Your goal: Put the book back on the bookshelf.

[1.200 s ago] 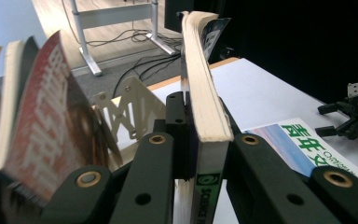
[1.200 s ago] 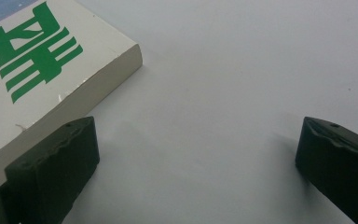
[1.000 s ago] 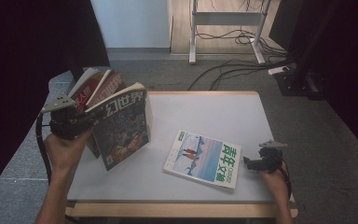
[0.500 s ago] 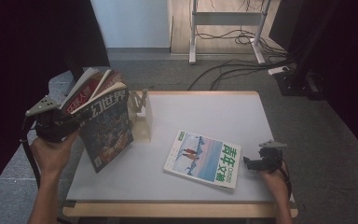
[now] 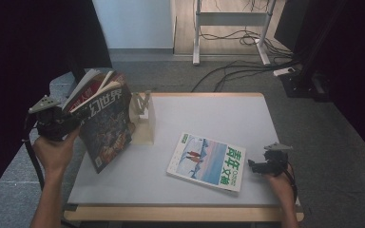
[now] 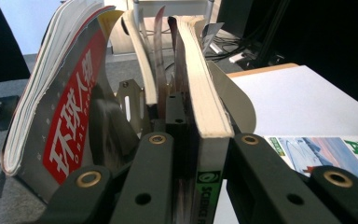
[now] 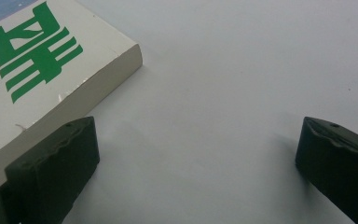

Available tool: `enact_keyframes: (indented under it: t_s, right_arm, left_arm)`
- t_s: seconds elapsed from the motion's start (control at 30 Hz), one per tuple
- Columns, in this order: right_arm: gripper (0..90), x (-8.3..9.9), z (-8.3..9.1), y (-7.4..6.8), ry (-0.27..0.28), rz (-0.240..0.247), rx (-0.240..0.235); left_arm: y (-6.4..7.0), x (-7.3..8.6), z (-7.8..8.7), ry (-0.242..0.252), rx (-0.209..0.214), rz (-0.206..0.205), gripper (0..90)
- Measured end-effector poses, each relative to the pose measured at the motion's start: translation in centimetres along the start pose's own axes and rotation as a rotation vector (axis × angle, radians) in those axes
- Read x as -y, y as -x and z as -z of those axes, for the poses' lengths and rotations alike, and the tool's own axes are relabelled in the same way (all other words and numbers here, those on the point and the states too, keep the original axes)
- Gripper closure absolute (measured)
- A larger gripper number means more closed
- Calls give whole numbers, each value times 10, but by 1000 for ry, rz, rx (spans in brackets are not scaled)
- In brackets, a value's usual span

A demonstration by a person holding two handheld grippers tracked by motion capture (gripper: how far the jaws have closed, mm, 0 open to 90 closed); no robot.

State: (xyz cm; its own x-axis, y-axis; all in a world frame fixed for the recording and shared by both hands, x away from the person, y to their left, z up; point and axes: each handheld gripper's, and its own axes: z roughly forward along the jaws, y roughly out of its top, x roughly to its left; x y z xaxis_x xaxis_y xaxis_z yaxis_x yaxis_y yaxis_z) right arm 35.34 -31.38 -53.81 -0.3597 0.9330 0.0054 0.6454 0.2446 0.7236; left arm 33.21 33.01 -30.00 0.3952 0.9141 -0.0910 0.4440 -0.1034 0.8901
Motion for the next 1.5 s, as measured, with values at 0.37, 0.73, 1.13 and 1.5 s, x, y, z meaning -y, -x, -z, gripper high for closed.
enact_keyframes:
  t_s: [0.37, 0.73, 1.13, 1.5]
  right_arm:
    - [0, 0, 0, 0, 0, 0, 0]
    - [0, 0, 0, 0, 0, 0, 0]
    - [0, 0, 0, 0, 0, 0, 0]
    - [0, 0, 0, 0, 0, 1, 0]
  left_arm:
    - [4, -2, -24, 11, -11, 9, 831]
    - [11, -5, -46, 30, -24, 3, 831]
    - [16, -14, -50, 53, -50, -25, 831]
    - [13, -20, -45, 92, -54, -4, 831]
